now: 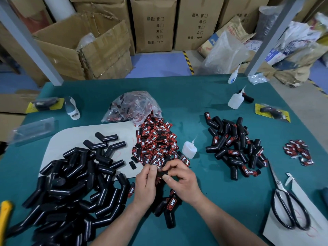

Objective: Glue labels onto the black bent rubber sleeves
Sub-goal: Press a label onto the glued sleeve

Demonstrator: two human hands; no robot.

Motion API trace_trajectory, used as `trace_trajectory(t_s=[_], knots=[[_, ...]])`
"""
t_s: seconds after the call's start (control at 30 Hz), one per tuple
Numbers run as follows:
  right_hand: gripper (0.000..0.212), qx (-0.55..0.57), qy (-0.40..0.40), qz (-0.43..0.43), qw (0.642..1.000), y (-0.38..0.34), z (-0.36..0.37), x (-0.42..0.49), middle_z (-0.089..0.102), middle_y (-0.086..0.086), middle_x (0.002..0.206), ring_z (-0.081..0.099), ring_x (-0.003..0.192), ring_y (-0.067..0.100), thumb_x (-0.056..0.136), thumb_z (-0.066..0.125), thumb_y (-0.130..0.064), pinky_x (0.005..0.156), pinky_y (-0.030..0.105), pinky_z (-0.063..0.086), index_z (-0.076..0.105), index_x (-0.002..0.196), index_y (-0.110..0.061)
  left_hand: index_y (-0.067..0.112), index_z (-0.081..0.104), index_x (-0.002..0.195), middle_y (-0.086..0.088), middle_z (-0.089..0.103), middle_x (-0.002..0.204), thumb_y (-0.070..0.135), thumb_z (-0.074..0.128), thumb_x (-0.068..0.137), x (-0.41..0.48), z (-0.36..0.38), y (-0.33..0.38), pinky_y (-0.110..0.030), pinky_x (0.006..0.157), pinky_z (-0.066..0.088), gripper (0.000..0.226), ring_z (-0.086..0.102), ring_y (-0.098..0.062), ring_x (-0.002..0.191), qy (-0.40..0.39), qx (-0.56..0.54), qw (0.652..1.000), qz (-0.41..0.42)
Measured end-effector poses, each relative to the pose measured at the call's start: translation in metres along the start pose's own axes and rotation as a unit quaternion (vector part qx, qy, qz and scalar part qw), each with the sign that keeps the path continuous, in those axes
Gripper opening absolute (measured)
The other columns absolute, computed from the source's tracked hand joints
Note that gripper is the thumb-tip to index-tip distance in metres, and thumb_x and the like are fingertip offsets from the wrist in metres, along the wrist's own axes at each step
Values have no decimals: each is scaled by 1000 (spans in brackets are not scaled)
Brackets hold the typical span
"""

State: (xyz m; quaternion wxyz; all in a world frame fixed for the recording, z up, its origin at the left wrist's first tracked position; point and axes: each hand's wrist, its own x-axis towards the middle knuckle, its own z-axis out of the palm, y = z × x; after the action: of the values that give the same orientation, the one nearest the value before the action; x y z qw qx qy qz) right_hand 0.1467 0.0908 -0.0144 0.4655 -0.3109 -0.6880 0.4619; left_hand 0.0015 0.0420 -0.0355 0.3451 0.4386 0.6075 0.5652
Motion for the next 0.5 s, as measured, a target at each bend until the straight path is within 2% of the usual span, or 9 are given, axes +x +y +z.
trace_trajectory(t_s=[0.1, 0.17, 0.23, 0.3, 0.5], knots=[[9, 13, 9, 13, 1000, 1, 0, 0, 64, -1, 103, 64, 92, 23, 88, 72, -11, 81, 32, 53, 68, 80, -12, 32, 67, 88, 3, 66, 78, 56, 38, 103, 0, -1, 1, -24, 68, 47, 41, 58, -8, 72, 4, -21, 1000, 8], [10, 25, 24, 21, 999, 1, 0, 0, 64, -2, 102, 64, 91, 21, 88, 71, -11, 80, 30, 52, 68, 79, -11, 36, 69, 95, 2, 71, 85, 53, 44, 102, -1, -2, 4, -24, 72, 50, 31, 64, -10, 77, -20, -20, 999, 19], [10, 37, 36, 28, 998, 1, -1, 0, 64, -4, 103, 64, 92, 20, 88, 71, -11, 80, 28, 51, 68, 79, -10, 40, 68, 100, 8, 72, 92, 47, 55, 97, -2, -2, 5, -25, 77, 52, 15, 67, -9, 84, -38, 0, 999, 23], [11, 45, 41, 40, 997, 1, 0, 0, 65, -4, 102, 64, 93, 19, 87, 70, -10, 82, 28, 50, 69, 77, -7, 37, 67, 101, 13, 72, 96, 44, 57, 97, -3, -2, 3, -27, 80, 53, 13, 68, -10, 89, -38, 22, 998, 36], [16, 58, 46, 72, 995, 2, 2, 1, 65, -3, 101, 63, 92, 20, 87, 69, -13, 82, 29, 50, 70, 75, -1, 34, 63, 102, 20, 69, 95, 44, 51, 99, -6, -2, 3, -16, 75, 48, 17, 64, -1, 83, -29, 52, 997, 45]])
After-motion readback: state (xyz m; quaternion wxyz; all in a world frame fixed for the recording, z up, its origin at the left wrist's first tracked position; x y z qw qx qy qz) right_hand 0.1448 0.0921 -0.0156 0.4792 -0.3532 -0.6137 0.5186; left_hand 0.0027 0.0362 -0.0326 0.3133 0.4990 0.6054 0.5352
